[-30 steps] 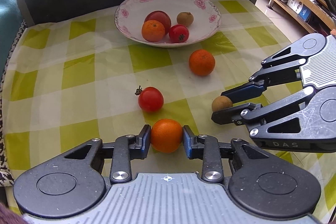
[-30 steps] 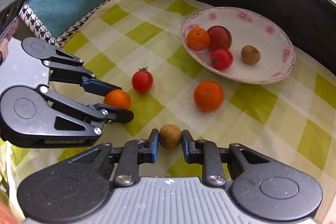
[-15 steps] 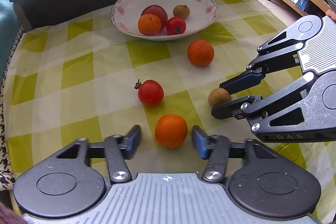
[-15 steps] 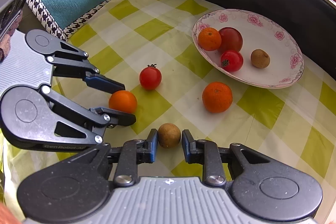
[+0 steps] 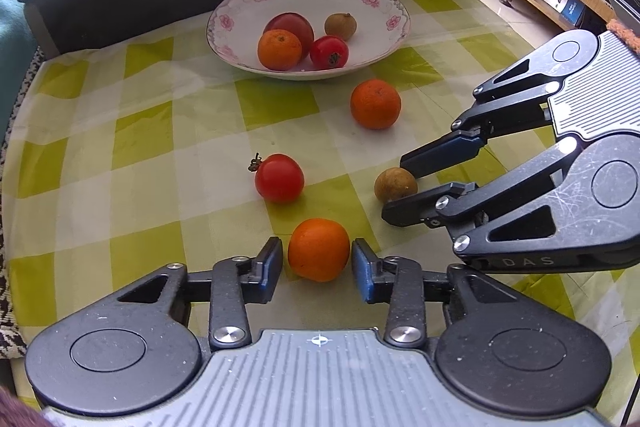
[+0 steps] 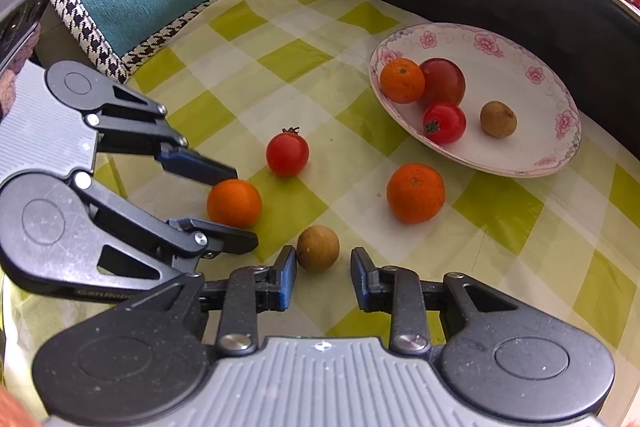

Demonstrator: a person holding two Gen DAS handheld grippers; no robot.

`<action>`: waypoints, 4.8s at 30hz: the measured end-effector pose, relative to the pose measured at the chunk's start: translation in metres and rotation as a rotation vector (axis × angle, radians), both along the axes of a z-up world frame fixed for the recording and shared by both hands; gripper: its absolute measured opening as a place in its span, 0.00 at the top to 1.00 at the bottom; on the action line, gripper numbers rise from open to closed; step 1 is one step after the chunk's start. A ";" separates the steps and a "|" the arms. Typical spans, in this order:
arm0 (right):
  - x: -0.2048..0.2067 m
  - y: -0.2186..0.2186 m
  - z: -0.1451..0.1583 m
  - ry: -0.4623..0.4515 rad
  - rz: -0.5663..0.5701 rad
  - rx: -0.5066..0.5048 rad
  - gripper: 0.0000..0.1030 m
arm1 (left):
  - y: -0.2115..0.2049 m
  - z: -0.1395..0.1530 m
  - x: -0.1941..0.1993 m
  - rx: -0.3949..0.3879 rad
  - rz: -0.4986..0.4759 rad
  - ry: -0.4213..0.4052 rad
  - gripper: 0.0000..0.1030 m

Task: Organize fruits
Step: 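Carry the orange and kiwi over the white bowl with both grippers, then open the left gripper over the bowl while the right gripper releases the kiwi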

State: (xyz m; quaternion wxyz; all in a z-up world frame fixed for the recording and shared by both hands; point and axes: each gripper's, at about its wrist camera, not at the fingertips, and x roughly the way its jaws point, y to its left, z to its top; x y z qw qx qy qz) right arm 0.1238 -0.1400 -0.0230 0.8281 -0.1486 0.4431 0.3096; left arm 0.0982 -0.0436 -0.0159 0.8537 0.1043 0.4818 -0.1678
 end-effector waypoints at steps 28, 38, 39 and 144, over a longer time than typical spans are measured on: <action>0.021 -0.019 0.035 -0.056 -0.142 0.082 0.73 | -0.015 0.034 0.035 -0.024 0.035 -0.106 0.62; 0.049 -0.032 0.053 -0.111 -0.239 0.128 0.73 | -0.021 0.043 0.066 -0.031 0.058 -0.158 0.63; 0.052 -0.032 0.052 -0.110 -0.247 0.132 0.73 | -0.022 0.042 0.068 -0.028 0.060 -0.160 0.63; 0.101 -0.056 0.050 -0.134 -0.409 0.217 0.71 | -0.021 0.056 0.103 -0.064 0.117 -0.244 0.46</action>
